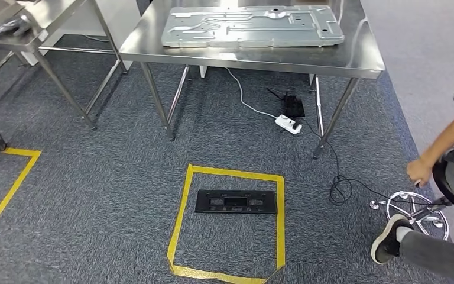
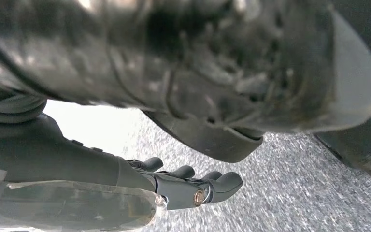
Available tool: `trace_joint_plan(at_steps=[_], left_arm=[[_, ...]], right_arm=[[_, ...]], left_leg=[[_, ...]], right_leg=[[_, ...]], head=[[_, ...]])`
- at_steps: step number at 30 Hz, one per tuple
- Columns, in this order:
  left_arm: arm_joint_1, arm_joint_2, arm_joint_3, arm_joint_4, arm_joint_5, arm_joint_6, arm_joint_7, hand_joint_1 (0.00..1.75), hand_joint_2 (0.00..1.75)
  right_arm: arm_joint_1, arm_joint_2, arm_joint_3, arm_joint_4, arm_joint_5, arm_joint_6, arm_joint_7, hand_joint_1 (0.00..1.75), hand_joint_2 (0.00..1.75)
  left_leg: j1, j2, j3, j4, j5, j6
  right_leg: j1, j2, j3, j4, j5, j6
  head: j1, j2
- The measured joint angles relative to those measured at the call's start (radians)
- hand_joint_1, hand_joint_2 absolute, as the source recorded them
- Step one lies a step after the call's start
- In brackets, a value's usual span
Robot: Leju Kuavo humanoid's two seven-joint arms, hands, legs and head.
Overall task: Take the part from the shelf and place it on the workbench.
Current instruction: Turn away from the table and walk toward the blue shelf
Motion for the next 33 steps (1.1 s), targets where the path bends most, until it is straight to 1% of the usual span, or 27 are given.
trace_joint_plan(at_steps=[1,2,3,5,7,9,10,11,12,13,14,16,17,18,19,20,21,23,24,25,26,27,28,29,31,32,33], left_arm=[[-0.002,0.000,0.000,0.000,0.000,0.001,0.002,0.00,0.00],[-0.004,-0.001,-0.001,0.000,0.000,0.001,0.004,0.00,0.00],[-0.005,-0.001,-0.001,0.000,0.000,0.003,0.006,0.00,0.00],[-0.002,-0.002,-0.002,0.000,-0.002,0.017,0.004,0.00,0.00],[0.001,-0.006,-0.003,0.000,-0.006,0.046,-0.008,0.00,0.00],[-0.001,-0.011,-0.004,0.000,-0.009,0.076,-0.021,0.00,0.00],[-0.003,-0.012,-0.004,0.000,-0.010,0.088,-0.026,0.00,0.00],[-0.004,-0.013,-0.005,0.000,-0.011,0.098,-0.029,0.00,0.00],[-0.003,-0.014,-0.006,0.000,-0.012,0.105,-0.030,0.00,0.00],[-0.003,-0.015,-0.007,0.000,-0.012,0.109,-0.029,0.00,0.00],[-0.002,-0.017,-0.008,0.000,-0.012,0.111,-0.027,0.00,0.00],[-0.002,-0.021,-0.008,0.000,-0.012,0.113,-0.021,0.00,0.00],[-0.003,-0.023,-0.008,0.000,-0.012,0.114,-0.017,0.00,0.00],[-0.004,-0.023,-0.008,0.000,-0.011,0.116,-0.014,0.00,0.00],[-0.004,-0.024,-0.008,0.000,-0.011,0.118,-0.011,0.00,0.00],[-0.003,-0.023,-0.008,0.000,-0.010,0.119,-0.009,0.00,0.00],[0.000,-0.023,-0.008,0.000,-0.010,0.120,-0.007,0.00,0.00],[0.001,-0.023,-0.008,0.000,-0.009,0.120,-0.002,0.00,0.00],[0.000,-0.023,-0.008,0.000,-0.008,0.118,0.002,0.00,0.00],[-0.002,-0.023,-0.008,0.000,-0.007,0.115,0.006,0.00,0.00],[-0.002,-0.024,-0.008,0.000,-0.006,0.113,0.010,0.00,0.00],[-0.002,-0.025,-0.008,0.000,-0.003,0.112,0.012,0.00,0.00],[-0.001,-0.026,-0.008,0.000,-0.001,0.112,0.014,0.00,0.00],[0.000,-0.027,-0.008,0.000,0.004,0.114,0.015,0.00,0.00],[-0.001,-0.030,-0.008,0.000,0.009,0.119,0.019,0.00,0.00],[-0.003,-0.032,-0.008,0.000,0.010,0.121,0.023,0.00,0.00],[-0.005,-0.034,-0.009,0.000,0.008,0.121,0.028,0.00,0.00]], right_arm=[[-0.002,0.001,0.005,0.001,0.004,0.003,0.000,0.00,0.00],[-0.003,0.002,0.011,0.002,0.009,0.007,0.000,0.00,0.00],[-0.006,0.003,0.017,0.002,0.012,0.010,0.000,0.00,0.00],[-0.010,0.005,0.031,0.004,0.012,0.013,-0.001,0.00,0.00],[-0.012,0.006,0.039,0.005,-0.002,0.008,-0.004,0.00,0.00],[-0.010,0.005,0.040,0.008,-0.019,0.001,-0.007,0.00,0.00],[-0.009,0.005,0.041,0.009,-0.023,-0.001,-0.008,0.00,0.00],[-0.008,0.005,0.045,0.012,-0.022,0.000,-0.009,0.00,0.00],[-0.007,0.005,0.049,0.013,-0.020,0.001,-0.010,0.00,0.00],[-0.006,0.005,0.053,0.015,-0.016,0.003,-0.011,0.00,0.00],[-0.006,0.004,0.057,0.016,-0.014,0.004,-0.013,0.00,0.00],[-0.007,0.002,0.061,0.018,-0.010,0.000,-0.015,0.00,0.00],[-0.007,0.000,0.062,0.019,-0.010,-0.003,-0.017,0.00,0.00],[-0.007,0.000,0.063,0.021,-0.010,-0.006,-0.019,0.00,0.00],[-0.008,-0.001,0.064,0.022,-0.011,-0.008,-0.021,0.00,0.00],[-0.009,-0.001,0.066,0.022,-0.012,-0.008,-0.023,0.00,0.00],[-0.009,-0.002,0.068,0.023,-0.013,-0.008,-0.025,0.00,0.00],[-0.009,-0.003,0.070,0.024,-0.014,-0.009,-0.030,0.00,0.00],[-0.009,-0.004,0.072,0.025,-0.015,-0.010,-0.031,0.00,0.00],[-0.008,-0.004,0.073,0.025,-0.016,-0.011,-0.032,0.00,0.00],[-0.008,-0.004,0.075,0.027,-0.017,-0.012,-0.033,0.00,0.00],[-0.008,-0.005,0.076,0.028,-0.017,-0.012,-0.034,0.00,0.00],[-0.008,-0.005,0.077,0.029,-0.017,-0.012,-0.036,0.00,0.00],[-0.009,-0.005,0.077,0.030,-0.017,-0.012,-0.038,0.00,0.00],[-0.010,-0.005,0.077,0.031,-0.017,-0.012,-0.043,0.00,0.00],[-0.010,-0.005,0.077,0.031,-0.018,-0.012,-0.044,0.00,0.00],[-0.010,-0.005,0.077,0.031,-0.020,-0.012,-0.044,0.00,0.00]], left_leg=[[-0.005,0.017,0.032,-0.059,0.016,0.006],[-0.011,0.028,0.051,-0.097,0.024,0.011],[-0.016,0.033,0.055,-0.113,0.023,0.016],[-0.017,0.014,0.054,-0.121,0.030,0.026],[-0.013,-0.001,0.060,-0.135,0.040,0.039],[-0.012,-0.017,0.062,-0.141,0.047,0.049],[-0.012,-0.026,0.060,-0.141,0.048,0.051],[-0.013,-0.037,0.059,-0.140,0.049,0.052],[-0.014,-0.049,0.058,-0.139,0.049,0.052],[-0.014,-0.062,0.057,-0.136,0.049,0.052],[-0.014,-0.074,0.057,-0.133,0.048,0.051],[-0.014,-0.098,0.052,-0.122,0.045,0.046],[-0.013,-0.109,0.047,-0.117,0.045,0.041],[-0.012,-0.119,0.040,-0.113,0.045,0.035],[-0.010,-0.129,0.035,-0.112,0.047,0.028],[-0.008,-0.139,0.031,-0.114,0.050,0.022],[-0.007,-0.131,0.027,-0.110,0.048,0.016],[-0.008,-0.088,0.001,-0.059,0.017,0.006],[-0.007,-0.060,-0.023,-0.006,-0.012,0.001],[-0.005,-0.044,-0.053,0.057,-0.042,-0.004],[-0.002,-0.037,-0.080,0.113,-0.063,-0.008],[0.000,-0.033,-0.094,0.144,-0.068,-0.010],[0.002,-0.030,-0.091,0.141,-0.057,-0.012],[0.003,-0.023,-0.068,0.097,-0.030,-0.011],[-0.002,0.016,0.006,-0.039,0.024,-0.005],[-0.007,0.033,0.033,-0.091,0.039,0.001],[-0.012,0.042,0.046,-0.118,0.042,0.007]], right_leg=[[0.002,-0.008,0.001,0.000,-0.001,0.002],[0.003,-0.015,0.001,0.000,-0.001,0.006],[0.004,-0.022,0.002,-0.001,0.000,0.011],[0.003,-0.032,0.005,-0.005,-0.001,0.024],[0.000,-0.007,-0.003,0.020,-0.024,0.033],[-0.001,0.036,-0.046,0.119,-0.084,0.036],[-0.001,0.047,-0.076,0.183,-0.113,0.035],[-0.001,0.053,-0.101,0.234,-0.129,0.035],[-0.001,0.055,-0.111,0.254,-0.125,0.035],[-0.001,0.058,-0.106,0.240,-0.104,0.035],[-0.002,0.063,-0.083,0.190,-0.069,0.033],[-0.005,0.102,-0.029,0.066,-0.013,0.029],[-0.007,0.123,-0.012,0.026,-0.001,0.027],[-0.006,0.137,-0.007,0.008,-0.001,0.025],[-0.005,0.139,-0.006,0.004,-0.003,0.022],[-0.005,0.128,-0.005,0.002,0.000,0.016],[-0.005,0.116,-0.002,-0.004,0.004,0.009],[-0.006,0.091,0.004,-0.015,0.011,-0.003],[-0.005,0.078,0.005,-0.017,0.012,-0.006],[-0.003,0.065,0.004,-0.017,0.012,-0.008],[-0.002,0.050,0.004,-0.017,0.011,-0.009],[-0.001,0.036,0.004,-0.017,0.010,-0.009],[0.000,0.024,0.004,-0.017,0.009,-0.009],[0.000,0.013,0.006,-0.017,0.008,-0.008],[0.002,-0.006,0.010,-0.016,0.004,-0.003],[0.004,-0.015,0.012,-0.016,0.002,0.001],[0.005,-0.023,0.013,-0.016,0.000,0.007]], head=[[0.000,0.000],[0.001,0.000],[0.001,0.000],[0.001,0.000],[0.003,0.000],[0.008,0.000],[0.009,0.000],[0.010,0.000],[0.010,0.000],[0.010,0.000],[0.010,0.000],[0.010,0.000],[0.009,0.000],[0.010,0.000],[0.009,0.000],[0.009,0.000],[0.009,0.000],[0.002,0.000],[-0.001,0.000],[-0.003,0.000],[-0.003,0.000],[-0.003,0.000],[-0.003,0.000],[-0.003,0.000],[-0.003,0.000],[-0.002,0.000],[-0.002,0.000]])
